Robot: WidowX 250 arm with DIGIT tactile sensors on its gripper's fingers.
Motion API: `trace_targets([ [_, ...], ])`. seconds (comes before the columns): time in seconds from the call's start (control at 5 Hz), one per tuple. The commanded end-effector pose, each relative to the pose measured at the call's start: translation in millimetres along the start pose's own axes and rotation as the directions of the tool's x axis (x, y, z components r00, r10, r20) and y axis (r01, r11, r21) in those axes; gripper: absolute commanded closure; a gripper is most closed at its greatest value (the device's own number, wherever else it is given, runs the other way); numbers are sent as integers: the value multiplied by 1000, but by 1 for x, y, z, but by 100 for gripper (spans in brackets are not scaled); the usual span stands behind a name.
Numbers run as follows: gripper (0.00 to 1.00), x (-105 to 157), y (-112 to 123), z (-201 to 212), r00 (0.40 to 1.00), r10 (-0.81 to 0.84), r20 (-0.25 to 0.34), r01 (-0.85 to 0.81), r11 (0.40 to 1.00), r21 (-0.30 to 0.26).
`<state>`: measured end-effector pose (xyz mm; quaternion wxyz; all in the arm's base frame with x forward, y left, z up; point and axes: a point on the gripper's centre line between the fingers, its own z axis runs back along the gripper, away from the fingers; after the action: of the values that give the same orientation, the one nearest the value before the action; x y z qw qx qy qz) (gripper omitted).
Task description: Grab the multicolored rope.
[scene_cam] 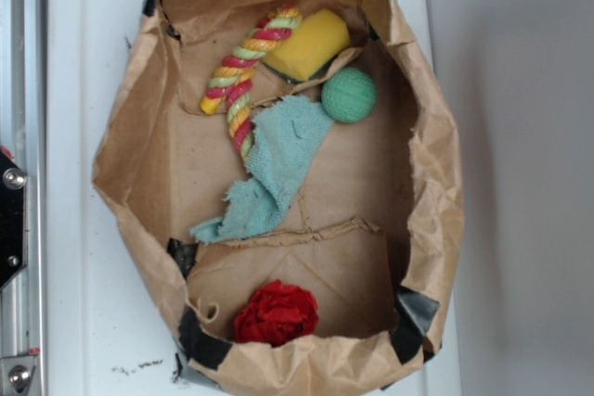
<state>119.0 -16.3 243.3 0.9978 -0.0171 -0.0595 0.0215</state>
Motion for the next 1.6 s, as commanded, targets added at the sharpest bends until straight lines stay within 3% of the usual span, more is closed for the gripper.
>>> trace_targets([
  [0.0,0,0,0,0,1000,0,0,0,1000,0],
  [0.2,0,35,3,-20,989,141,42,-141,990,-4],
  [0.4,0,67,15,-35,956,272,113,-268,962,-48],
  [0.6,0,92,38,-55,862,468,196,-464,883,-65],
  [0.8,0,103,49,-70,799,568,194,-567,821,-68],
  [1.0,0,126,57,-76,793,588,162,-593,805,-20],
  [1.4,0,126,57,-76,793,588,162,-593,805,-20],
])
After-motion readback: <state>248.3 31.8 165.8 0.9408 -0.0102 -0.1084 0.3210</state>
